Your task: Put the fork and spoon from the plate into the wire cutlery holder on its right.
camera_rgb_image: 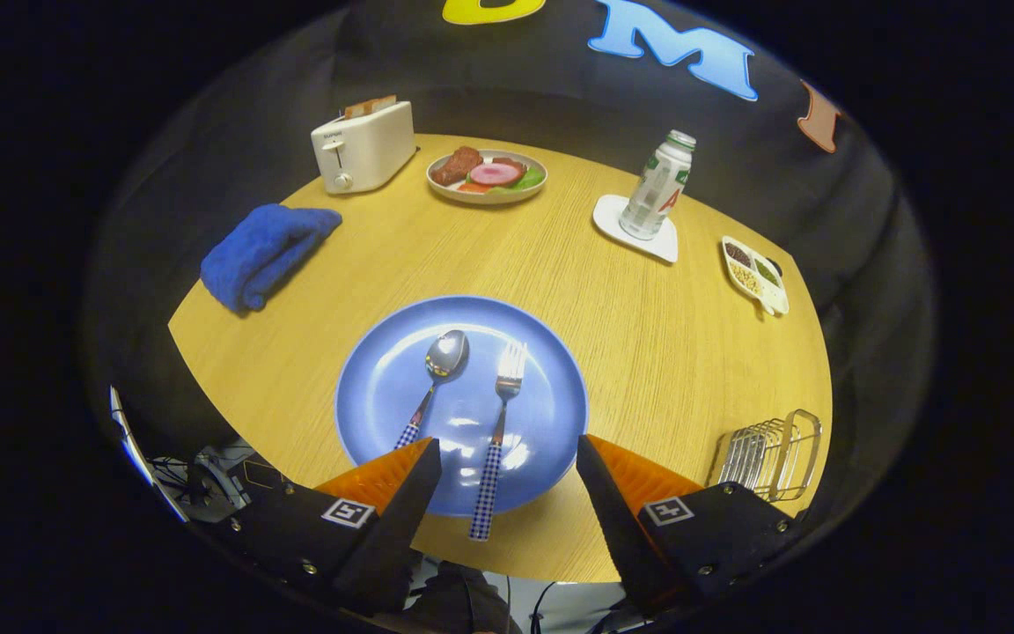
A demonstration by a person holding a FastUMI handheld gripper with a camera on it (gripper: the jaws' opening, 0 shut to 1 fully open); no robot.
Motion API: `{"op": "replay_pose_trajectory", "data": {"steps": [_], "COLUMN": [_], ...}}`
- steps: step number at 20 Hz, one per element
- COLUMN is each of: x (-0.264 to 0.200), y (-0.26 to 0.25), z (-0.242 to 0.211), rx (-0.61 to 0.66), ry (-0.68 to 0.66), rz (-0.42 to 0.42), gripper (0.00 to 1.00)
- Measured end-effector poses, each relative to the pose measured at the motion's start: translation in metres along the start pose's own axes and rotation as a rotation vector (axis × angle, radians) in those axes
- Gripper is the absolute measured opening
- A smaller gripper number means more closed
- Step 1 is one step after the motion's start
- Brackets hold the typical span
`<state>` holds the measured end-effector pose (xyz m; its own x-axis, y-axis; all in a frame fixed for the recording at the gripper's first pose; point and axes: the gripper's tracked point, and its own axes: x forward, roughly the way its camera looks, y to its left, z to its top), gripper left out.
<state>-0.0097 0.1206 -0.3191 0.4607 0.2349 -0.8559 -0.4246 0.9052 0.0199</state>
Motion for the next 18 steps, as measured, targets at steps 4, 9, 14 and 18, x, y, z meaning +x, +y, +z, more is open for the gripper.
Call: {"op": "replay_pose_trajectory", "data": {"steps": [4, 9, 14, 18], "x": [0.013, 0.026, 0.031, 0.036], "y": [0.001, 0.005, 0.005, 0.009], "z": [-0.010, -0.022, -0.027, -0.032], "rx": [-0.019, -0.038, -0.015, -0.002], "ry": [0.102, 0.244, 0.376, 0.475], "rz": [0.003, 0.020, 0.046, 0.085], "gripper": [0.85, 0.53, 0.53, 0.13]}}
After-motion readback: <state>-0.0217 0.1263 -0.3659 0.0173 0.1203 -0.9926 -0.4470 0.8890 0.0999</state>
